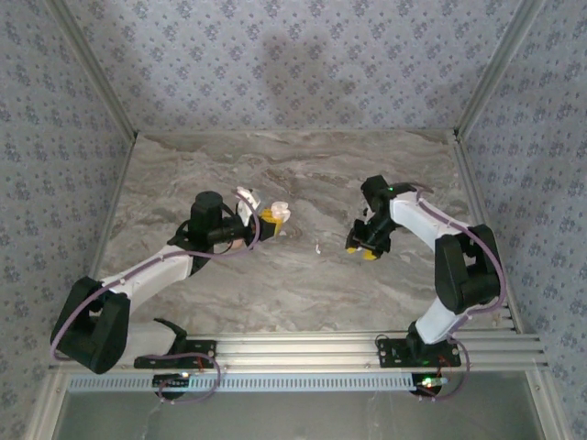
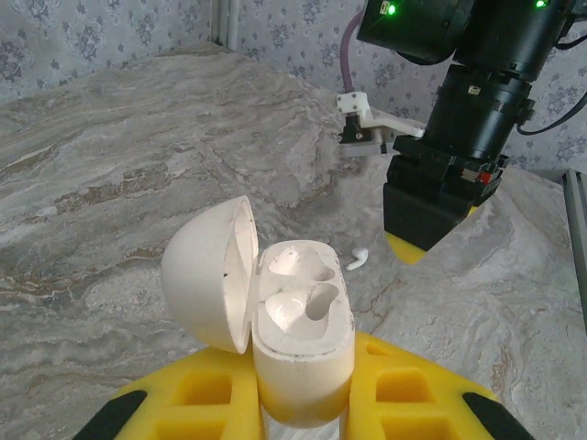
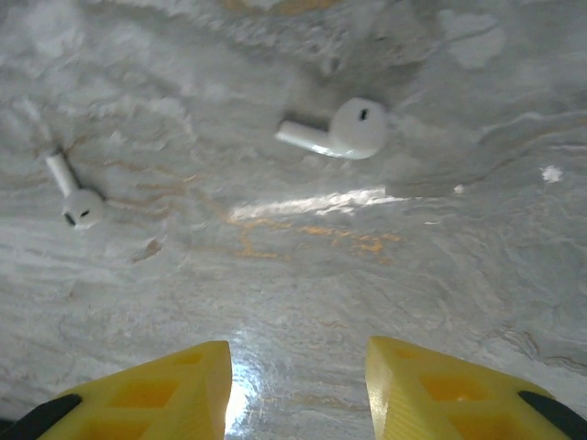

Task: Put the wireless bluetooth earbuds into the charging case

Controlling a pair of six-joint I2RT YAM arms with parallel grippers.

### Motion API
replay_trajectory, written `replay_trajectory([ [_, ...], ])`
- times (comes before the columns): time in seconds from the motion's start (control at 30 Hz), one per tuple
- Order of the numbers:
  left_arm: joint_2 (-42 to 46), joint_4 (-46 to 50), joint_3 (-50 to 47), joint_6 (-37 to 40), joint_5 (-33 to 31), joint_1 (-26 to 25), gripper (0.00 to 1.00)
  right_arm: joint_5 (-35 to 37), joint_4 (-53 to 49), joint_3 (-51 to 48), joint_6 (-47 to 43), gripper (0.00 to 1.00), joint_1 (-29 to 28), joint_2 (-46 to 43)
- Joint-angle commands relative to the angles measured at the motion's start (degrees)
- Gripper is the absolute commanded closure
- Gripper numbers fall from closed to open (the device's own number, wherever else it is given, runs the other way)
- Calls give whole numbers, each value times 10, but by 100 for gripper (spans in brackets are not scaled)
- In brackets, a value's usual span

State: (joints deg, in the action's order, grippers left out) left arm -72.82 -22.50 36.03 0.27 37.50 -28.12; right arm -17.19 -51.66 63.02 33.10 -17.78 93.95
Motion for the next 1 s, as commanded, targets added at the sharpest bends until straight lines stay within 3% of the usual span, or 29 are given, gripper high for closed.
replay_trajectory([
  [0.0,6,-18,0,-9,-4,3,85,22,22,-7,54,55,13,16],
  [0.63,34,3,-10,-9,-32,7,84,2,121,33,49,59,26,116],
  [0.97,44,13,-13,-4,-41,10,84,4,119,96,34,61,24,149],
])
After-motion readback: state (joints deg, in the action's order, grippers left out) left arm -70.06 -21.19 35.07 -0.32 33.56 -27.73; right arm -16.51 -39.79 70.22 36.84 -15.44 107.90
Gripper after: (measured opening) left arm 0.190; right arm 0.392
